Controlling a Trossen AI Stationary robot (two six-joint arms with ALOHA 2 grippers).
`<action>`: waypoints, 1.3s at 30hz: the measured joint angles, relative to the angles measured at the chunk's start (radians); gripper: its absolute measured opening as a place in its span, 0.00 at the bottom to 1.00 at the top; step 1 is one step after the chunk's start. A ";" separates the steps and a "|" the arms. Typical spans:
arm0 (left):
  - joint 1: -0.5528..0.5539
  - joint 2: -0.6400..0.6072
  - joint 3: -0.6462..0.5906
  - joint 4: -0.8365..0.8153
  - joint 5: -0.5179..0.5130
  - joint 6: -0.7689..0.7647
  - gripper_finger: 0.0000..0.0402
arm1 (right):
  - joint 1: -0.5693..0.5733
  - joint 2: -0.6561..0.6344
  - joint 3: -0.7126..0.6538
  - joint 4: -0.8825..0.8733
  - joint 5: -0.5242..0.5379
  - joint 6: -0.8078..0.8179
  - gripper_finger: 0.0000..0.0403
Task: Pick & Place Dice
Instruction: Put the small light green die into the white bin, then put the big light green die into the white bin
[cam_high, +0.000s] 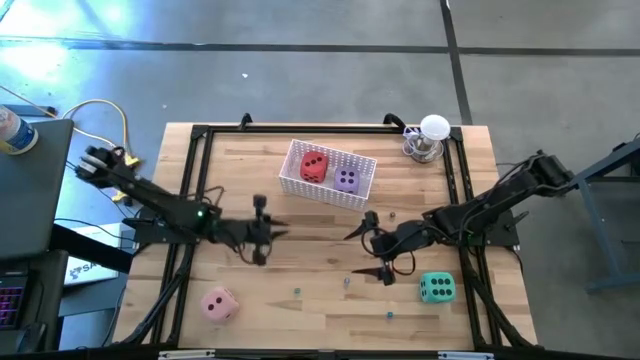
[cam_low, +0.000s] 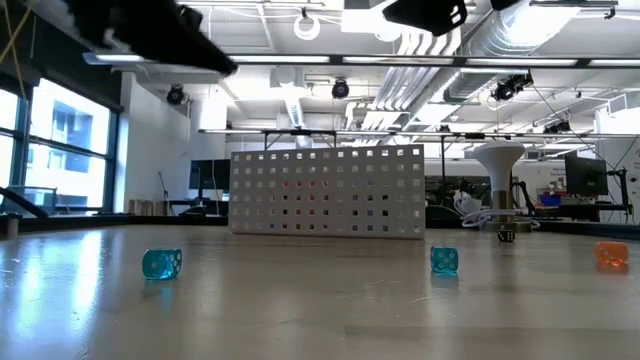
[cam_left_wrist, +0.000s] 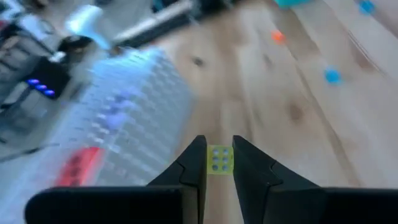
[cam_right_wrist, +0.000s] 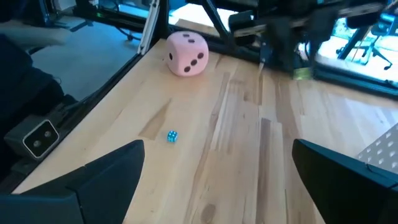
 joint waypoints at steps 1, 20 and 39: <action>0.022 -0.011 0.013 -0.001 0.004 -0.002 0.12 | 0.000 -0.006 0.000 -0.001 0.000 -0.008 0.99; 0.737 0.149 0.249 -0.058 0.678 0.009 0.12 | -0.010 -0.068 0.000 -0.003 0.408 -0.174 0.99; 0.840 0.301 0.256 -0.058 0.759 -0.190 0.28 | -0.034 -0.066 0.000 -0.028 0.307 -0.138 0.99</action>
